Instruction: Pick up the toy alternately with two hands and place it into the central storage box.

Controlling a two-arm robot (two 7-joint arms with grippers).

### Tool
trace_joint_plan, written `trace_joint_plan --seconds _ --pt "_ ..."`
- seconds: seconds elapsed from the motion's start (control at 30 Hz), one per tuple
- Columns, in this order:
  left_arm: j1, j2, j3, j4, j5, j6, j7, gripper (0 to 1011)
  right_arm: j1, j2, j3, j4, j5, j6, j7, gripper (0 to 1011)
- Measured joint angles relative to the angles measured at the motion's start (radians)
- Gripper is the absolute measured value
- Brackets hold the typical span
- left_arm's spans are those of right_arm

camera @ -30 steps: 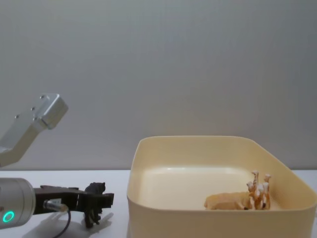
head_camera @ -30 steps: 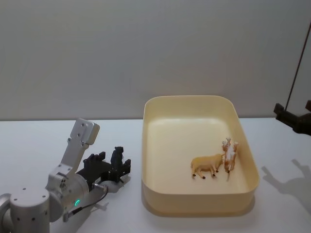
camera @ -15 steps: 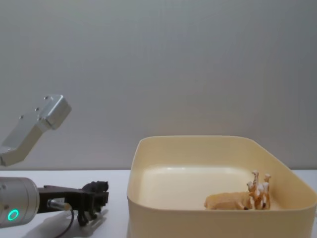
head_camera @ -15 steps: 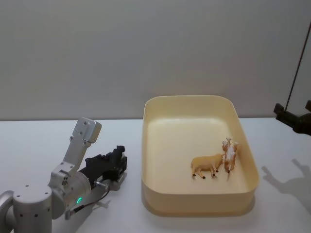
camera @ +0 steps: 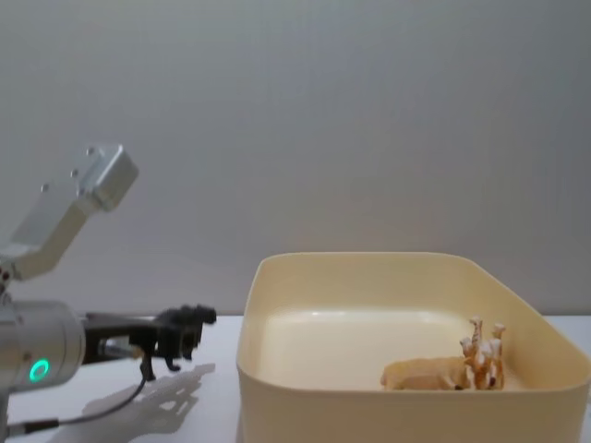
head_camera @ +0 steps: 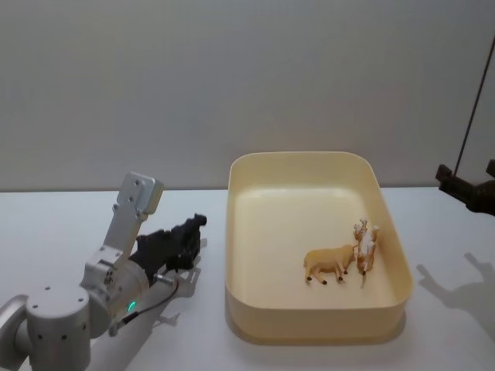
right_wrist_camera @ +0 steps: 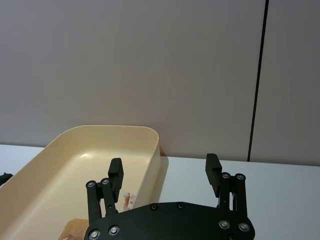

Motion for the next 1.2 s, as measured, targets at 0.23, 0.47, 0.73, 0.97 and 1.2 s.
trace_joint_plan --seconds 0.23,0.47,0.73,0.97,1.2 --pt "-0.012 -0.007 -0.001 -0.031 0.031 -0.009 0.029 328 0.000 0.000 0.000 0.000 0.000 0.000 0.000 1001" --pt "-0.042 -0.019 -0.002 -0.047 0.077 -0.013 0.006 328 0.000 0.000 0.000 0.000 0.000 0.000 0.000 1001" --pt "-0.086 -0.034 0.001 -0.038 0.126 -0.017 -0.082 328 0.000 0.000 0.000 0.000 0.000 0.000 0.000 1001" --pt "-0.126 -0.049 0.008 -0.013 0.168 -0.025 -0.171 328 0.000 0.000 0.000 0.000 0.000 0.000 0.000 1001" --pt "-0.187 -0.077 0.019 0.041 0.225 -0.048 -0.276 328 0.000 0.000 0.000 0.000 0.000 0.000 0.000 1001"
